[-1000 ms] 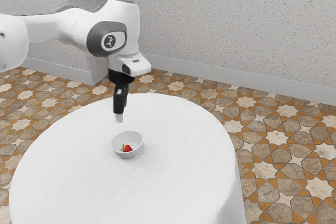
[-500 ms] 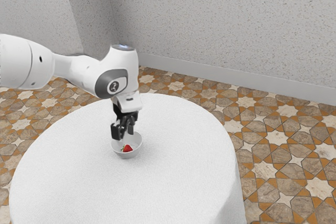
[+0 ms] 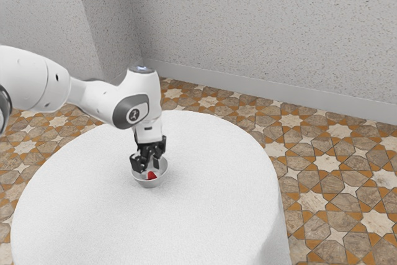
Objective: Take strawberry from the bowl
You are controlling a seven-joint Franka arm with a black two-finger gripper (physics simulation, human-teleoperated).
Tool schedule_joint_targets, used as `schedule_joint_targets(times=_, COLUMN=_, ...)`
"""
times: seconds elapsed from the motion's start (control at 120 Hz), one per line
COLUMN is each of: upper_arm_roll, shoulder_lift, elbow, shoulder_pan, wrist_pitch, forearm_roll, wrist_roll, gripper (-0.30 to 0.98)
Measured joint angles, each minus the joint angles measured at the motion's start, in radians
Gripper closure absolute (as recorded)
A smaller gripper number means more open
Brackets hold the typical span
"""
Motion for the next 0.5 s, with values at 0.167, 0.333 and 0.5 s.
schedule_joint_targets(times=0.167, upper_arm_roll=0.005, shoulder_lift=0.017, elbow=0.000, shoulder_pan=0.000, wrist_pitch=0.017, forearm_roll=-0.008, wrist_roll=0.033, gripper=0.29)
schedule_joint_targets(times=0.333, upper_arm_roll=0.010, shoulder_lift=0.032, elbow=0.000, shoulder_pan=0.000, wrist_pitch=0.033, forearm_roll=-0.012, wrist_roll=0.059, gripper=0.17)
schedule_joint_targets(times=0.5, upper_arm_roll=0.010, shoulder_lift=0.036, elbow=0.000, shoulder_pan=0.000, wrist_pitch=0.043, forearm_roll=-0.011, wrist_roll=0.080, gripper=0.18)
